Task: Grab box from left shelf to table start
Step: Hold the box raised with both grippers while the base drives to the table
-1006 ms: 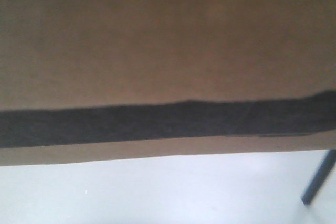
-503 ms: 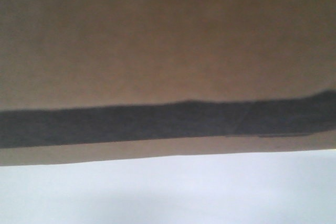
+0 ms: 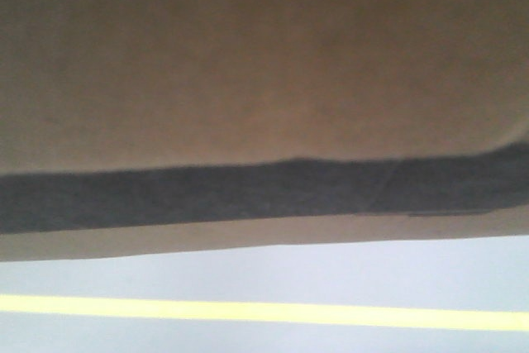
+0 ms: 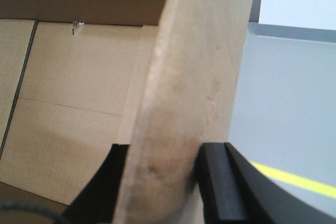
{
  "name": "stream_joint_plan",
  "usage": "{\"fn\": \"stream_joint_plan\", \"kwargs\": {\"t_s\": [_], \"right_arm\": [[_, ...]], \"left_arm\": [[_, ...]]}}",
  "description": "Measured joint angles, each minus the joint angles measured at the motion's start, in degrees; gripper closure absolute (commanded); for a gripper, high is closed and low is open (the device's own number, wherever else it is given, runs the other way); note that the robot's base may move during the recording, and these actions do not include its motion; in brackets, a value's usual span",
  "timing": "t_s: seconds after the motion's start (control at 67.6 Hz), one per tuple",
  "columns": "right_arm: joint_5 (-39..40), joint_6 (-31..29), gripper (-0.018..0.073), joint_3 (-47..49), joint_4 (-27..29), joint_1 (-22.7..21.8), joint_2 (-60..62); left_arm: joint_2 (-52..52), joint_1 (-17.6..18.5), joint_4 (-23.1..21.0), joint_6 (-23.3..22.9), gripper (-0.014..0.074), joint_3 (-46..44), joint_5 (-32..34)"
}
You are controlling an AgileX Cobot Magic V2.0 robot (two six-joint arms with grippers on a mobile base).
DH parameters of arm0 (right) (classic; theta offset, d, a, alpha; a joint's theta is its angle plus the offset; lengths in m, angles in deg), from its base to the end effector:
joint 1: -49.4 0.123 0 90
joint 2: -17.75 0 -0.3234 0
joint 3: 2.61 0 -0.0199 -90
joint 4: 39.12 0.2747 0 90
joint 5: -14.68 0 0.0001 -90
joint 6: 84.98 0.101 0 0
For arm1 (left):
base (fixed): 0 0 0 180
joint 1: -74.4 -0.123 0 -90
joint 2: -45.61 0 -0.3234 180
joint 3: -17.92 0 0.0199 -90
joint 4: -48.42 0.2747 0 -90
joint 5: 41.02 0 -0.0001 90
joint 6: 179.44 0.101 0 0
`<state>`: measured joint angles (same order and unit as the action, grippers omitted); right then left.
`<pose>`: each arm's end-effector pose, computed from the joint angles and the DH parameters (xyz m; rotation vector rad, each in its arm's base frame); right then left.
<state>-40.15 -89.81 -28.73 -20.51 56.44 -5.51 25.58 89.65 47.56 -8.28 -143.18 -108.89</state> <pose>-0.0097 0.0254 0.4230 -0.2042 1.7917 0.4010 -0.0487 0.0118 0.4307 0.1092 1.8721 -0.3072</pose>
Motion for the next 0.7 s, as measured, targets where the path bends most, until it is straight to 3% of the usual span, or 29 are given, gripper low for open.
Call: {"fn": "stream_joint_plan", "kwargs": {"t_s": [0.696], "right_arm": [[0.0, 0.0, 0.0501, 0.0, 0.0, 0.0, 0.0]], "left_arm": [[0.0, 0.0, 0.0, 0.0, 0.0689, 0.0, 0.0]]}}
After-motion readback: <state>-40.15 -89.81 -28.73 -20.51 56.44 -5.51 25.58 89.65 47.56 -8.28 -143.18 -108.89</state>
